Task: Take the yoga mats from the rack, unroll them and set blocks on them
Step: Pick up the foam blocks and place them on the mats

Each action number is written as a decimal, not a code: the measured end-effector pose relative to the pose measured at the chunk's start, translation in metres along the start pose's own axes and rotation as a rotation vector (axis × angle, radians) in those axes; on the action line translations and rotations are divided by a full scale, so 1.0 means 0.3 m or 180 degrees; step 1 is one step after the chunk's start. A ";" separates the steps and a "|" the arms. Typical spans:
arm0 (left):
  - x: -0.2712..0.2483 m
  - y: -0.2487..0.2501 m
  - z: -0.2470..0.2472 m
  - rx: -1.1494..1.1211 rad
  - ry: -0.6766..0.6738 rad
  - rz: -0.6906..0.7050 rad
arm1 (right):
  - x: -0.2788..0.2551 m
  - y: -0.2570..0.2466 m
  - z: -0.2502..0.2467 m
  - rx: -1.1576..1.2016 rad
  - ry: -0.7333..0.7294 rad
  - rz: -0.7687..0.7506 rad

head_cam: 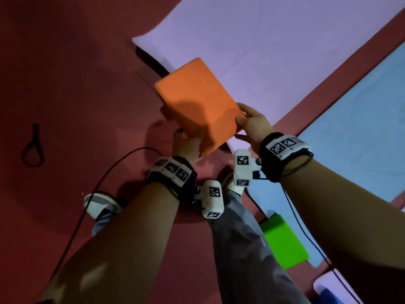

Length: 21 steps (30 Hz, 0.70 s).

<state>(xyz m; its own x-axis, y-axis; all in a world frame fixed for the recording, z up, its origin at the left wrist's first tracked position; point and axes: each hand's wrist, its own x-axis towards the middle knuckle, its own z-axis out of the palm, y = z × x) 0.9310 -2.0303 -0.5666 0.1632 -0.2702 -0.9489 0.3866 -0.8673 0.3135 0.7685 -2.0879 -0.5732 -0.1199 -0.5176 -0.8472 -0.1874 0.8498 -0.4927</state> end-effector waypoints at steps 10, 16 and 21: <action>0.363 0.009 0.065 0.0071 0.0138 0.0493 | 0.350 0.048 0.123 -0.0766 0.0260 -0.0725; 0.467 -0.019 0.054 0.0204 0.0246 0.0324 | 0.464 0.101 0.189 -0.2145 -0.0209 -0.0823; 0.556 -0.076 -0.029 0.0309 0.0673 -0.0059 | 0.479 0.195 0.297 -0.3195 -0.0693 -0.1049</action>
<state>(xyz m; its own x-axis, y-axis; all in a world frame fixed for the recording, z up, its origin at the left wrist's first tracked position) 0.9572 -2.0522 -0.7317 0.3474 -0.1690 -0.9224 0.3039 -0.9103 0.2812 0.8272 -2.1037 -0.7415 0.2400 -0.5930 -0.7686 -0.9046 0.1507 -0.3988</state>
